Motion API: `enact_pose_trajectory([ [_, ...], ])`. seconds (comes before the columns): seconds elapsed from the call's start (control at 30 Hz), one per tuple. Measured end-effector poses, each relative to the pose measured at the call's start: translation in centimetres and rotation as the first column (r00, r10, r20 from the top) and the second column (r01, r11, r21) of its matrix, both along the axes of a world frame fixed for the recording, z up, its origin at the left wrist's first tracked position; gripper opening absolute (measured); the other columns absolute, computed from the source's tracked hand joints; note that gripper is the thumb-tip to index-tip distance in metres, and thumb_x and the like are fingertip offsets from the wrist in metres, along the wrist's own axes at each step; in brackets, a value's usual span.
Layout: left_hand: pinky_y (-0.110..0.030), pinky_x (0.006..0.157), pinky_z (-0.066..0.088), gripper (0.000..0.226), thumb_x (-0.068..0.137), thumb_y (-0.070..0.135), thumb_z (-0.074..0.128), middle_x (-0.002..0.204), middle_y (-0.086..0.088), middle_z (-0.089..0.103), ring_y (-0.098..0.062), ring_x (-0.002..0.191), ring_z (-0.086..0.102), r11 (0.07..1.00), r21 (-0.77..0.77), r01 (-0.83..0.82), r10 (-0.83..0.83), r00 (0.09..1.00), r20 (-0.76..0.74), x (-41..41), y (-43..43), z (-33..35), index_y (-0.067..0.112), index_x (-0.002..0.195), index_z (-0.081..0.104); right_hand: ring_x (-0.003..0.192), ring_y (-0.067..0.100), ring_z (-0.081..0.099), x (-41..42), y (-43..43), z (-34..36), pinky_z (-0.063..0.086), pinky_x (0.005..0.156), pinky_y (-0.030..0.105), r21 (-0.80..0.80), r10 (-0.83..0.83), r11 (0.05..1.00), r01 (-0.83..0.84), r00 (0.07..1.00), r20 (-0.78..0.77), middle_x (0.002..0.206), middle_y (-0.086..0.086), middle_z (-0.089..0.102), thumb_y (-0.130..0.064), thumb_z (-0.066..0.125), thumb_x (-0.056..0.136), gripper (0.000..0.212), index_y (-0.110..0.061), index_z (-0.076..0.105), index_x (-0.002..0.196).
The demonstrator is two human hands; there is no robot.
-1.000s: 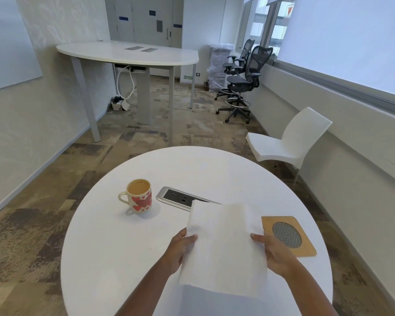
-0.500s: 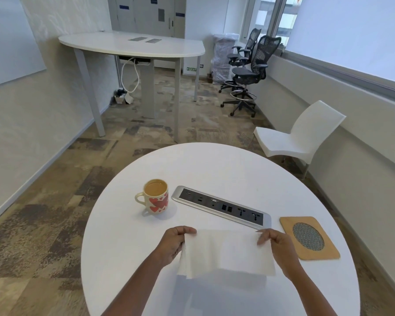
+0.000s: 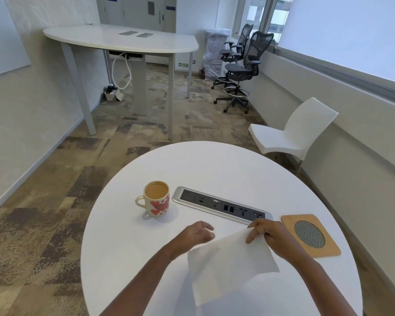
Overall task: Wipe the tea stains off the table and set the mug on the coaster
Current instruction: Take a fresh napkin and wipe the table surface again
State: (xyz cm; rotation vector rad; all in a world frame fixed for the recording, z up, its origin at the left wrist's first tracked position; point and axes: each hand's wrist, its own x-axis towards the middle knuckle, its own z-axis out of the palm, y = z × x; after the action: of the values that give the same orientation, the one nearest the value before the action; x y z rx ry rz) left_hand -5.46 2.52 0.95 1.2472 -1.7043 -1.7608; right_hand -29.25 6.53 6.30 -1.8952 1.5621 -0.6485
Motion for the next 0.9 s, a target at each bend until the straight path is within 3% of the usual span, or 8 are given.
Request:
enact_pose_trajectory([
  [0.1, -0.023, 0.092, 0.040, 0.046, 0.075, 0.043, 0.063, 0.122, 0.001, 0.056, -0.010, 0.111, 0.049, 0.984, -0.044, 0.171, -0.167, 0.983, 0.080, -1.4, -0.3, 0.7, 0.030, 0.117, 0.050, 0.081, -0.002, 0.057, 1.2, -0.7, 1.3, 0.039, 0.066, 0.000, 0.004, 0.049, 0.999, -0.049, 0.999, -0.020, 0.088, -0.016, 0.059, 0.027, 0.031, 0.068, 0.069, -0.028, 0.071, 0.063],
  [0.23, -0.031, 0.082, 0.047, 0.040, 0.072, 0.035, 0.067, 0.101, -0.003, 0.062, -0.019, 0.090, 0.058, 0.977, -0.114, 0.179, -0.168, 0.981, 0.096, -2.2, -0.4, 0.8, 0.015, 0.106, 0.061, 0.084, -0.009, 0.060, 1.9, -1.7, 1.7, 0.041, 0.069, 0.002, -0.057, 0.053, 0.997, -0.049, 0.996, 0.076, 0.083, -0.030, 0.067, 0.026, 0.033, 0.065, 0.078, -0.044, 0.067, 0.055],
  [0.33, -0.028, 0.070, 0.045, 0.030, 0.067, 0.035, 0.066, 0.091, -0.007, 0.061, -0.020, 0.079, 0.056, 0.991, -0.121, 0.058, -0.058, 0.998, 0.006, -1.9, -0.5, 0.4, 0.015, 0.089, 0.060, 0.088, -0.001, 0.063, 2.0, -2.2, 1.3, 0.045, 0.078, 0.012, -0.104, -0.091, 0.988, 0.115, 0.972, 0.216, 0.090, -0.017, 0.071, 0.014, 0.045, 0.083, 0.060, -0.042, 0.066, 0.083],
  [0.43, -0.024, 0.066, 0.050, 0.020, 0.076, 0.022, 0.072, 0.093, -0.008, 0.064, -0.015, 0.069, 0.061, 0.996, -0.006, -0.092, 0.090, 0.982, -0.163, -1.4, -0.6, 0.1, 0.015, 0.092, 0.062, 0.100, 0.013, 0.060, 2.6, -2.3, 0.5, 0.046, 0.084, 0.020, -0.056, -0.312, 0.928, 0.369, 0.849, 0.426, 0.109, 0.001, 0.065, -0.013, 0.046, 0.095, 0.025, -0.027, 0.055, 0.114],
  [0.53, -0.020, 0.066, 0.056, 0.015, 0.083, 0.011, 0.065, 0.091, -0.006, 0.068, -0.008, 0.066, 0.066, 0.956, 0.183, -0.230, 0.278, 0.909, -0.310, -1.1, -1.3, 0.3, 0.011, 0.098, 0.061, 0.123, 0.020, 0.049, 3.0, -2.3, -1.7, 0.039, 0.100, 0.035, 0.156, -0.503, 0.854, 0.496, 0.713, 0.488, 0.134, 0.004, 0.051, -0.042, 0.041, 0.094, 0.044, -0.020, 0.043, 0.132],
  [0.67, -0.023, 0.067, 0.059, 0.013, 0.087, 0.010, 0.058, 0.077, 0.004, 0.076, -0.010, 0.066, 0.071, 0.894, 0.372, -0.250, 0.407, 0.800, -0.440, -0.9, -2.4, 0.4, 0.008, 0.100, 0.061, 0.115, 0.026, 0.057, 4.7, -2.0, -3.7, 0.048, 0.090, 0.037, 0.534, -0.533, 0.824, 0.192, 0.583, 0.613, 0.123, 0.008, 0.062, -0.046, 0.057, 0.082, 0.052, -0.017, 0.052, 0.125],
  [0.77, -0.027, 0.072, 0.059, 0.021, 0.089, 0.010, 0.055, 0.089, -0.004, 0.074, -0.015, 0.075, 0.071, 0.899, 0.392, -0.193, 0.379, 0.793, -0.477, -0.6, -2.7, 0.7, 0.004, 0.109, 0.058, 0.107, 0.030, 0.064, 6.4, -2.0, -4.2, 0.056, 0.080, 0.036, 0.572, -0.485, 0.819, 0.038, 0.578, 0.657, 0.118, 0.012, 0.067, -0.027, 0.069, 0.073, 0.053, -0.009, 0.056, 0.121],
  [0.9, -0.023, 0.075, 0.058, 0.023, 0.090, 0.012, 0.054, 0.107, -0.004, 0.066, -0.013, 0.087, 0.067, 0.939, 0.334, -0.083, 0.218, 0.893, -0.393, 0.4, -3.1, 1.0, 0.015, 0.113, 0.054, 0.105, 0.033, 0.064, 7.5, -2.9, -4.5, 0.059, 0.079, 0.036, 0.551, -0.499, 0.833, 0.050, 0.500, 0.708, 0.119, 0.016, 0.065, -0.007, 0.068, 0.072, 0.053, -0.004, 0.053, 0.123],
])
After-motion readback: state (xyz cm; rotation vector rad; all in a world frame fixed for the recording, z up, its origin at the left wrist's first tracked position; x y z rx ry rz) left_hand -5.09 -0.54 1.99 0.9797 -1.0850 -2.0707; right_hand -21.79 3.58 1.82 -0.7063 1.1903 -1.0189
